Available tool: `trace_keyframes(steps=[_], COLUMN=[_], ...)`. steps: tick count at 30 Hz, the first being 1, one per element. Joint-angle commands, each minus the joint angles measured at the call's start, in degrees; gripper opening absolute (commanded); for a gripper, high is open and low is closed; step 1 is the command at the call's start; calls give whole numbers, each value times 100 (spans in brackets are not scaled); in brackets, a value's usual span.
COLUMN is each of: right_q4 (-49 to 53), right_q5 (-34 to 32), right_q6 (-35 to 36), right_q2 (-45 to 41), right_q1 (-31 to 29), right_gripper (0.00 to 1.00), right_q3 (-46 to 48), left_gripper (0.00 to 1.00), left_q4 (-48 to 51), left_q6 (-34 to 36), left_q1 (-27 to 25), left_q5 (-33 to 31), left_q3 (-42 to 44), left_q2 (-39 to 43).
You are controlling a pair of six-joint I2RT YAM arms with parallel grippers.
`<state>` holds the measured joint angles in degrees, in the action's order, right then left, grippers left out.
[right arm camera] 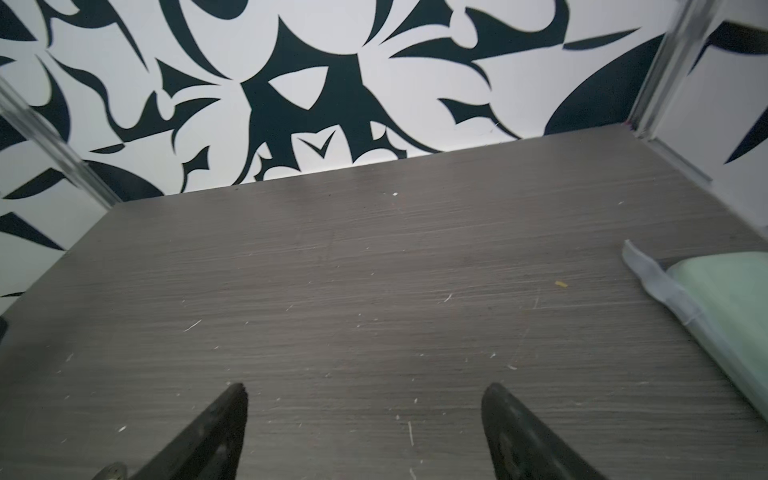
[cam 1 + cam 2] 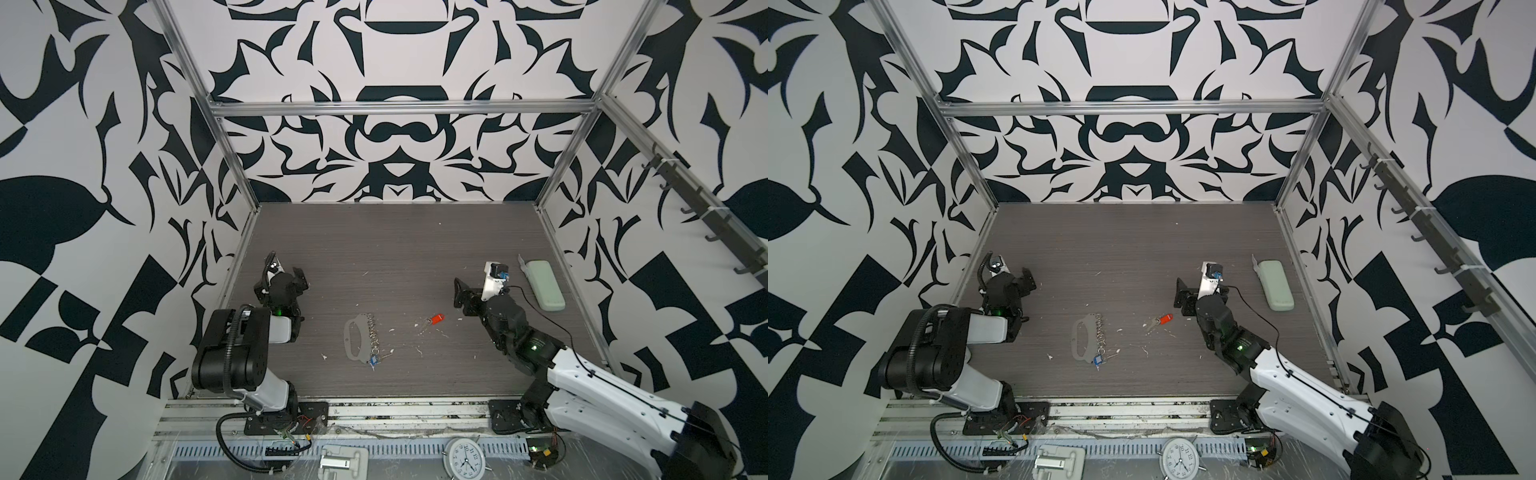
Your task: Remove the keys from the keyring
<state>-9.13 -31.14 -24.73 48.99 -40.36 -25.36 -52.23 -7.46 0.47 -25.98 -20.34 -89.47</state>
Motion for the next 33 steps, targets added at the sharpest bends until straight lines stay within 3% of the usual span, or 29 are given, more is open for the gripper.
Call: trace_keyframes(steps=[1, 4, 7, 13, 17, 20, 22, 26, 29, 31, 33], right_q4=[-429, -765, -1700, -2645, -3603, -3387, -3212, -4031, -3984, -4718, -4302], right_q5=[-736, -1457, -1770, -1041, 42, 371, 468, 774, 1248, 1342, 1286], right_q6=[432, 697, 1629, 2174, 2159, 2200, 2114, 2127, 2339, 2405, 2305], right_q2=[117, 216, 504, 1388, 2051, 2670, 3041, 3765, 3838, 4106, 3984], right_q1=[233, 602, 1187, 2247, 2924, 3184, 3272, 3383, 3385, 3383, 3377], right_gripper=[94, 99, 99, 99, 99, 99, 99, 99, 99, 99, 100], right_q3=[-222, -146, 147, 708, 908, 498, 284, 393, 403, 613, 520], left_gripper=[99, 99, 99, 99, 99, 99, 99, 99, 99, 99, 99], left_q4=[-117, -526, -274, -388, -405, -407, -402, -396, -370, -367, -359], left_q6=[-77, 39, -25, -9, -9, 14, 8, 19, 18, 18, 17], left_q1=[47, 36, 38, 37, 41, 37, 38, 39, 36, 35, 41], left_q5=[376, 361, 411, 386, 382, 391, 398, 400, 408, 409, 409], left_q3=[-40, 42, -23, 3, 12, 7, 12, 3, -15, -25, -27], left_q2=[71, -75, 1, -37, -46, -46, -44, -48, -62, -71, -70])
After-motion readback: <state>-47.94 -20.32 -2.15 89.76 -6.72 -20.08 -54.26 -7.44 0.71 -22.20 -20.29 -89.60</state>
